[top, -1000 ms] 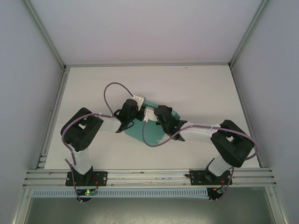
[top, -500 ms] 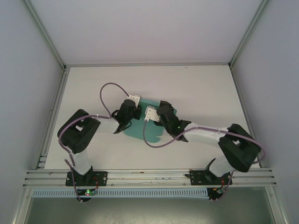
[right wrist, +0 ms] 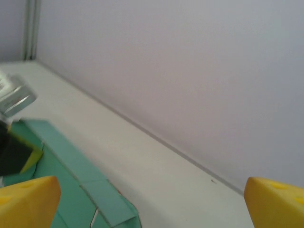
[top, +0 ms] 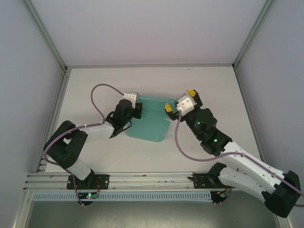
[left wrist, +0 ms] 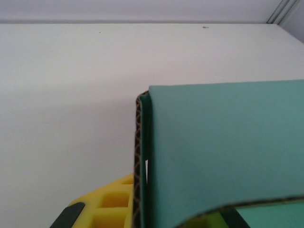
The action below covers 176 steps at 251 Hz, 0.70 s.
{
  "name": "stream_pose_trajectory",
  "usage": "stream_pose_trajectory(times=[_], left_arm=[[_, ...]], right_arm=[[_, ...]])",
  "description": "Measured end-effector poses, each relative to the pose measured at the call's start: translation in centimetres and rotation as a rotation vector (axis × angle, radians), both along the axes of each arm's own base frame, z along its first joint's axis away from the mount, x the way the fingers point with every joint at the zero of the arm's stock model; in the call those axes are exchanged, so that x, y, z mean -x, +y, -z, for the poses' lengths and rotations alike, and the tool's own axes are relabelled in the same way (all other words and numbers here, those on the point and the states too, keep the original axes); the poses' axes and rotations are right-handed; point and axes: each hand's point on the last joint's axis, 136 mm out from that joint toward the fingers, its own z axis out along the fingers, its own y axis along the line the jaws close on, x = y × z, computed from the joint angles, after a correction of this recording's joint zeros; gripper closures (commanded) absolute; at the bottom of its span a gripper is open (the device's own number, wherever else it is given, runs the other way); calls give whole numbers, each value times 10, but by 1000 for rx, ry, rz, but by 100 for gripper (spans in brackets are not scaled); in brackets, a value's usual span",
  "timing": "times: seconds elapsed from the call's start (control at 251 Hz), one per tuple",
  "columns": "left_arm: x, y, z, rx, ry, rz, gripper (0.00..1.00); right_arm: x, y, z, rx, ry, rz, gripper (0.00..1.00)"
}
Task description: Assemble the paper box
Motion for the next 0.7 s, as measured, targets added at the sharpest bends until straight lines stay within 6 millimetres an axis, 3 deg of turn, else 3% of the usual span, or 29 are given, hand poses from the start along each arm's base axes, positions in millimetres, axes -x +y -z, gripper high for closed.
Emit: stream_pose_trajectory(times=[0.096, 0.255, 0.483, 0.702], left_arm=[[6, -1, -1, 26, 13, 11, 100], [16, -3, -1, 51, 31, 46, 100], [22, -4, -8, 65, 32, 65, 100], [27, 1, -9, 69, 50, 50, 100]], right_arm=[[-3, -22, -5, -89, 31, 59, 2], [-20, -40, 11, -142, 145, 132, 2], [-40, -20, 53, -117, 320, 100, 2], [-47, -4, 85, -85, 416, 57, 2]])
